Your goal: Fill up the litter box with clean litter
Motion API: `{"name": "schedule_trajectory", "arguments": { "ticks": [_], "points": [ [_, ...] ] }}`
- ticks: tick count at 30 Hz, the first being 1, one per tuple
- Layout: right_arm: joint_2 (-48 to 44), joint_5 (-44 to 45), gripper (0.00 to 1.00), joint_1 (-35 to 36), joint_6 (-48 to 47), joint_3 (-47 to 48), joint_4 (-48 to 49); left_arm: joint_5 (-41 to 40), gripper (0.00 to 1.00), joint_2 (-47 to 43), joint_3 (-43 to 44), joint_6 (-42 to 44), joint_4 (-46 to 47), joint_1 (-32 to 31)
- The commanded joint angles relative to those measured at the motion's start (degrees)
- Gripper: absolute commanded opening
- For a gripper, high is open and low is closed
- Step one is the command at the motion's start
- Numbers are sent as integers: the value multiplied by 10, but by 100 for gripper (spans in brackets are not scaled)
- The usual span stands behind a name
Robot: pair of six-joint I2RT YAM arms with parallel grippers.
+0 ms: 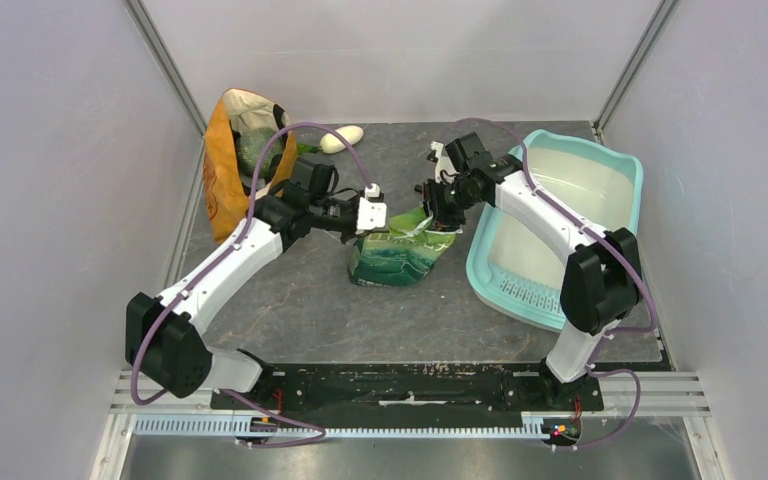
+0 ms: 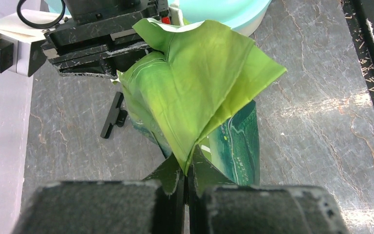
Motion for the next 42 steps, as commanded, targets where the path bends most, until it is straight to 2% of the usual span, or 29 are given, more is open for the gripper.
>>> {"name": "schedule_trajectory", "arguments": {
  "ticks": [1,6,10,16,25,33,42],
  "points": [
    [-17,-100,0,-3,51,-76,125,45,2,-1,12,23,90,-17],
    [-29,-181,0,-24,109,-121,239,42,2,11,11,18,109,-26],
    [-53,-200,0,-26,130,-131,284,43,2,20,13,1,129,-28],
    [-96,-245,0,-56,219,-163,380,46,2,28,25,-25,149,-33],
    [-174,-293,0,-113,338,-253,513,51,2,40,44,-60,168,-36],
    [-256,-316,0,-199,344,-302,493,55,2,79,88,-101,192,-37],
    [-298,-356,0,-314,276,-309,374,62,2,131,150,-116,184,-38]
  ]
}}
